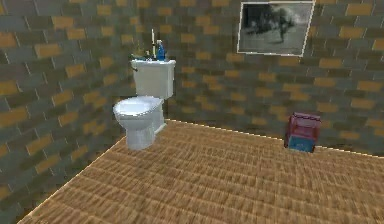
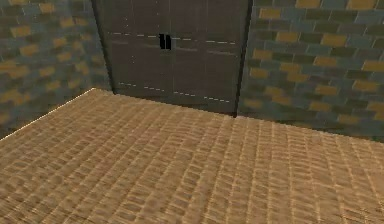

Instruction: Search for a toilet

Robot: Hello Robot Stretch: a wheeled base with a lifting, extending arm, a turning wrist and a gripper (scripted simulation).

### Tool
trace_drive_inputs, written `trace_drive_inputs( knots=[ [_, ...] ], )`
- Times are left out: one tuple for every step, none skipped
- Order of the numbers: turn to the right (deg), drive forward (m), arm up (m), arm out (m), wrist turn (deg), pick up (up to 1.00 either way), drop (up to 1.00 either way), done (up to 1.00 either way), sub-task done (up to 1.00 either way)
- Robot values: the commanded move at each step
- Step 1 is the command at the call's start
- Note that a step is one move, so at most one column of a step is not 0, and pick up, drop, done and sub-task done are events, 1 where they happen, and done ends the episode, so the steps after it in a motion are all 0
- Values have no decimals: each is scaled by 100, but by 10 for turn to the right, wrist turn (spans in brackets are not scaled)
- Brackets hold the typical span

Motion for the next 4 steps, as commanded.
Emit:
trace_drive_inputs(
  knots=[
    [0, 100, 0, 0, 0, 0, 0, 0, 0],
    [0, 45, 0, 0, 0, 0, 0, 0, 0],
    [-390, 0, 0, 0, 0, 0, 0, 0, 0],
    [0, 0, 0, 0, 0, 0, 0, 100, 0]
  ],
)
